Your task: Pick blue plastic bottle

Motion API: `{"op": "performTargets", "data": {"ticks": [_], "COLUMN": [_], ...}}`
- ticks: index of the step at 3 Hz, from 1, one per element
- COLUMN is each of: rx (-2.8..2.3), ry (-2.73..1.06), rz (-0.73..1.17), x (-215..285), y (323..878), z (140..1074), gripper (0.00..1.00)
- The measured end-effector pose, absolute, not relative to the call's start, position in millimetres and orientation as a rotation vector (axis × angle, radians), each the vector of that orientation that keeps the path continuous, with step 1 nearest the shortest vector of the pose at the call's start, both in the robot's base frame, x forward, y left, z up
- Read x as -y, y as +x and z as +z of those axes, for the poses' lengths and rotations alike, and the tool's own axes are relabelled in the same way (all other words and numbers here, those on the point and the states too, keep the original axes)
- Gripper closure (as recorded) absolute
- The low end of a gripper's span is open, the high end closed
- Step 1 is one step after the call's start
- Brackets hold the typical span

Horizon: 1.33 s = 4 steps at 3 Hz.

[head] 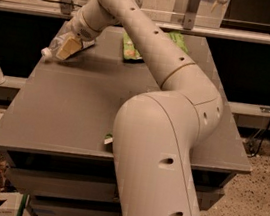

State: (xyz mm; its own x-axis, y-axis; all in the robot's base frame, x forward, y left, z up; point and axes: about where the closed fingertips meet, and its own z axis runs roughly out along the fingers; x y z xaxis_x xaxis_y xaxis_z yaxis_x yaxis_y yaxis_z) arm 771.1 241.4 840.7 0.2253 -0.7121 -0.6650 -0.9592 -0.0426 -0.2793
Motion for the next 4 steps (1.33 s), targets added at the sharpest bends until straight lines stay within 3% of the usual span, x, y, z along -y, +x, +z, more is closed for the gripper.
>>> {"op": "performTargets", "data": {"ticks": [2,3,4], "rx": [-1.565,-1.565,-1.561], "ry": [-1.804,-1.804,-1.779], "rz": [0.461,0.461,0.42], "x": [-235,-235,-223], "y": [768,768,756], "z": [840,840,860], "gripper": [0.88,1.0,1.0]}}
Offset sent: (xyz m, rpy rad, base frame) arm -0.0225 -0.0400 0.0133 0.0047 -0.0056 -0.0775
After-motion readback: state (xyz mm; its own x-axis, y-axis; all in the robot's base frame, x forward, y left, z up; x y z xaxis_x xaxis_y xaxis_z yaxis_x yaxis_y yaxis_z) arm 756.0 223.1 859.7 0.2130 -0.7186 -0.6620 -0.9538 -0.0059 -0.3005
